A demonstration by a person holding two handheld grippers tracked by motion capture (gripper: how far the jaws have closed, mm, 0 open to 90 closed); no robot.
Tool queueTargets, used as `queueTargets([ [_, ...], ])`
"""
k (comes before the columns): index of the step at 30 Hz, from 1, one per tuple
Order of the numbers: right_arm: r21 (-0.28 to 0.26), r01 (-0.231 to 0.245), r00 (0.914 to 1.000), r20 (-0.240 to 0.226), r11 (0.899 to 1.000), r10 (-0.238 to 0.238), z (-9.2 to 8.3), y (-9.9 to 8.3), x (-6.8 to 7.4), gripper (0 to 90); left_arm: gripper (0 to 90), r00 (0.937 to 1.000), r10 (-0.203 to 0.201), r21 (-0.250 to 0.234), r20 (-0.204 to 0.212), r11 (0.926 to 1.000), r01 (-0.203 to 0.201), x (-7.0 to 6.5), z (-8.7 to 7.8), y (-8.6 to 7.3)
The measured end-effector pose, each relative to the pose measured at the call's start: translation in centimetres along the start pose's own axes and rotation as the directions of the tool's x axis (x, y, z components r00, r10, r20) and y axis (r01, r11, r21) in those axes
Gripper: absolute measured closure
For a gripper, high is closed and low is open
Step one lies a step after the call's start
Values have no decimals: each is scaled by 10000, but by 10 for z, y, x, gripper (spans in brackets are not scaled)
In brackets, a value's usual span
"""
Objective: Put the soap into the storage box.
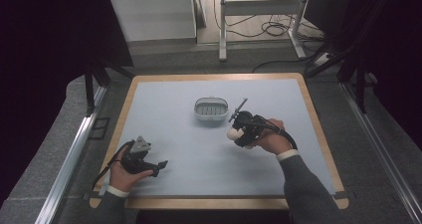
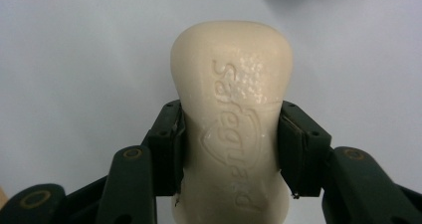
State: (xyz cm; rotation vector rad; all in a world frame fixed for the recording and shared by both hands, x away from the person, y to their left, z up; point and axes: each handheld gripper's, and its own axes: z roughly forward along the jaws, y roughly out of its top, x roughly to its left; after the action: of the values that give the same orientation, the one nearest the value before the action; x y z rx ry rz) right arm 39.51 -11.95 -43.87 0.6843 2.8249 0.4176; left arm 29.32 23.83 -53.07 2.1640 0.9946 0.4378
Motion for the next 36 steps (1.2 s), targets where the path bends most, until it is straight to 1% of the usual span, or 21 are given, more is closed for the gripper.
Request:
queueTargets([
  [3, -148, 126, 9999, 42, 9998, -126, -1, 4, -5, 495, 62, 10000, -6, 2, -3, 10000, 6, 0, 0, 0],
  [8, -98, 200, 9998, 40, 9998, -199, -3, 9, -8, 495, 62, 10000, -7, -10, 14, 10000, 7, 0, 1, 0],
  [9, -110, 228, 9997, 120, 9997, -226, -3, 10, -8, 495, 62, 10000, -12, -1, 22, 10000, 12, 0, 0, 0],
  [12, -149, 231, 9996, 136, 9996, -228, -4, 13, -10, 495, 62, 10000, -26, -50, 16, 10000, 26, 0, -1, 0],
  [18, -222, 335, 9993, 159, 9992, -331, -1, 20, -15, 495, 62, 10000, -10, -6, 28, 10000, 10, 0, 1, 0],
  [26, -314, 264, 9996, 109, 9992, -260, 4, 24, -22, 495, 62, 10000, -11, -17, 19, 10000, 11, 0, 0, 0],
  [27, -375, 272, 9995, 177, 9989, -265, 5, 25, -24, 495, 62, 10000, -11, -28, 27, 10000, 12, 0, 0, 0],
  [29, -363, 257, 9996, 142, 9990, -252, 5, 26, -25, 495, 62, 10000, -10, -21, 29, 10000, 10, 0, 0, 0],
  [34, -431, 193, 9996, 228, 9989, -183, 5, 30, -32, 495, 62, 10000, -5, -25, 25, 10000, 5, 0, 0, 0],
  [36, -439, 183, 9995, 253, 9989, -172, 5, 31, -33, 495, 62, 10000, -11, -36, 19, 10000, 12, 0, 0, 0],
])
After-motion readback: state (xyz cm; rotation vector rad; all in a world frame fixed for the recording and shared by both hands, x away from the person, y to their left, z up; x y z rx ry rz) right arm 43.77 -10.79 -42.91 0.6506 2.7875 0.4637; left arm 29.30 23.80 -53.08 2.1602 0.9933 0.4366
